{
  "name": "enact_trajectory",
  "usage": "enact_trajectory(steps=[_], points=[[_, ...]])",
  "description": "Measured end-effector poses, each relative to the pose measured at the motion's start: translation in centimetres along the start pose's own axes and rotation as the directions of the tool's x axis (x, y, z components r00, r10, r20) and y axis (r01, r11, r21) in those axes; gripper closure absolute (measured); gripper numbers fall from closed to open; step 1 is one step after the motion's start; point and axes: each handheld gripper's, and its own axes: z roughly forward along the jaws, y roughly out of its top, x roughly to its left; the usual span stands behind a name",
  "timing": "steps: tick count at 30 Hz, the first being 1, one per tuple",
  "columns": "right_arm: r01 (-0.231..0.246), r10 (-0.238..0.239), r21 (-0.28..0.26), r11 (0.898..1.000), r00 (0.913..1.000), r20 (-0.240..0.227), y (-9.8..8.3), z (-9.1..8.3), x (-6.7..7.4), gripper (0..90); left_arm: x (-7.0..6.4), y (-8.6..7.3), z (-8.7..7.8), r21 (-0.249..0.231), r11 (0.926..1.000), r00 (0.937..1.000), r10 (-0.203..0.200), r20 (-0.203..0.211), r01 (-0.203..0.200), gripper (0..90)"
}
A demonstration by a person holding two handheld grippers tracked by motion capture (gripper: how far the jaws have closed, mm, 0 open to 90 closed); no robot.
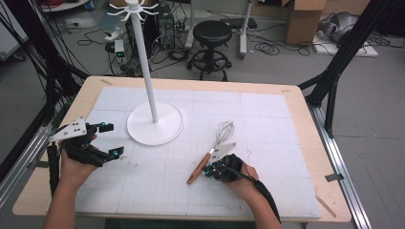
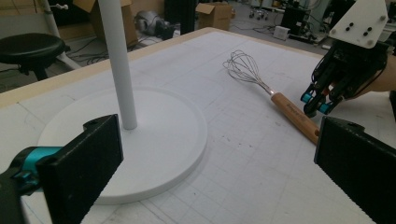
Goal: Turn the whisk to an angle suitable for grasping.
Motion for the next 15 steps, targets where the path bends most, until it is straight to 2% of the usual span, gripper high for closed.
enact_trajectory(steps=[15], points=[[-0.001, 0.001, 0.006, 1.000, 0.9997, 0.023, 1.7, 1.4, -0.4, 89.2, 0.0, 0.0, 0.0, -0.003, 1.0000, 1.0000, -0.003, -0.001, 0.003, 1.8]])
